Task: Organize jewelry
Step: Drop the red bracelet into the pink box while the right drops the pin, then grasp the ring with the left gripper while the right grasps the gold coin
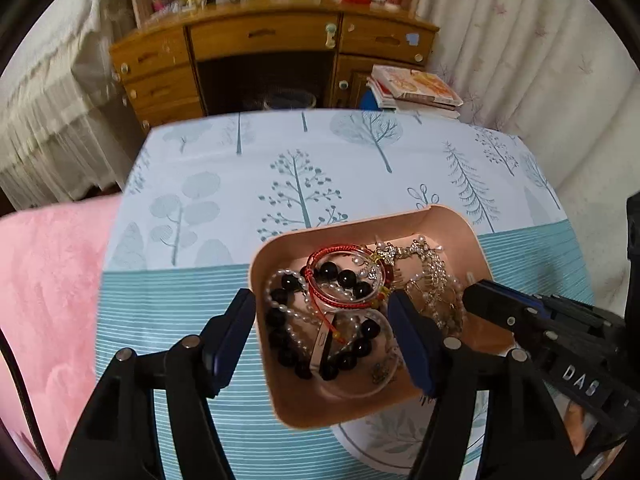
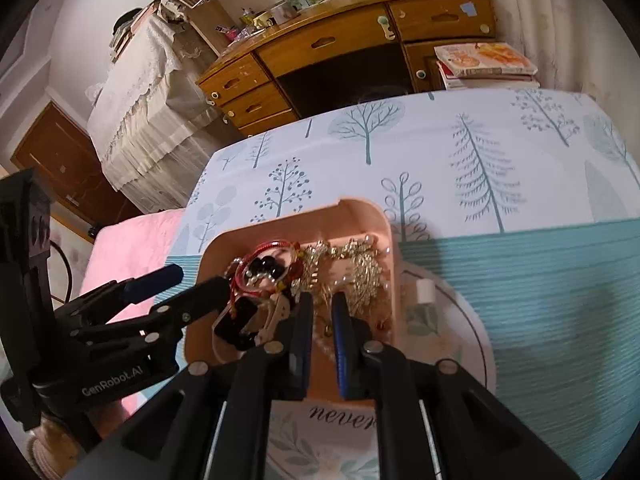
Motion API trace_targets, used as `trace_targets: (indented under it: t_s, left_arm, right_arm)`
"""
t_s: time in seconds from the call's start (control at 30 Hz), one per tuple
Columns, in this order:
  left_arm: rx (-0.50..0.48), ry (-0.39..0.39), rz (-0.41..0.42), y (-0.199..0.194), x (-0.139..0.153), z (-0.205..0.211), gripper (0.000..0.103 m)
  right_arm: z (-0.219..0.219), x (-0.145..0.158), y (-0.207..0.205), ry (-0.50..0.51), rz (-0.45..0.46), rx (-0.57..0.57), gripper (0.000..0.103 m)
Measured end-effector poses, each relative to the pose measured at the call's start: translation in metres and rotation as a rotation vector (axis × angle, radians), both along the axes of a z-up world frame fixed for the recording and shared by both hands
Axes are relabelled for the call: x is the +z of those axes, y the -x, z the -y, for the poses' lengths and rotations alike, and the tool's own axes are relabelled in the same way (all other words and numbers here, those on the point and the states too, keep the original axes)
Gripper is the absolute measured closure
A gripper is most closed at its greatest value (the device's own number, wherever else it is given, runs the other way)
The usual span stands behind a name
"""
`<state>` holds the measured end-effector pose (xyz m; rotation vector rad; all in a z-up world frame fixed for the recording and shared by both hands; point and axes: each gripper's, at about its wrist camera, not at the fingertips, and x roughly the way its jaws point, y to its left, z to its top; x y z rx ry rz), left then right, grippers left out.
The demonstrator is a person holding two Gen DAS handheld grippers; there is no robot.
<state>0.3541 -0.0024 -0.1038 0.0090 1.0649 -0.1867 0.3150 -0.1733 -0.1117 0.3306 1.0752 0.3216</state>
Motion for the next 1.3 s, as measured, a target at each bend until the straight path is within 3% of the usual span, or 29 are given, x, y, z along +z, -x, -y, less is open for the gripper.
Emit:
trace_targets:
  t_s: [0.2,0.33,0.53,0.77,0.9,1.07,1.3]
  left_arm:
    - [-0.02,-0.017,0.057,0.041,0.021,-0.01,0.036]
    - [-0.012,-0.005,0.101,0.083,0.037,-0.026,0.034]
    - [0.065,0.031,0.147,0.154,0.045,-0.06,0.027]
    - [0.16,-0.025,0.216,0.241,0.026,-0.085,0.022]
    - [0.095,-0.059,0.226,0.277,0.01,-0.087,0.021]
    - [0.003,-0.041,0.188,0.305,-0.014,-0.096,0.021]
    - [-0.063,-0.054,0.179,0.323,-0.043,-0.111,0.022]
  right_arm:
    - [0.006,0.016,0.049,-0.061,0.041,0.028,0.091]
    - [0.002,0.023,0.092,-0.071,0.084,0.056,0.072]
    - [-0.012,0.03,0.151,-0.027,0.154,0.127,0.072]
    - [-0.028,0.032,0.204,-0.002,0.226,0.203,0.072]
    - [-0.046,0.025,0.225,0.104,0.262,0.269,0.072]
    - [-0.06,0.004,0.246,0.21,0.283,0.335,0.072]
    - [-0.056,-0.021,0.251,0.234,0.259,0.357,0.072]
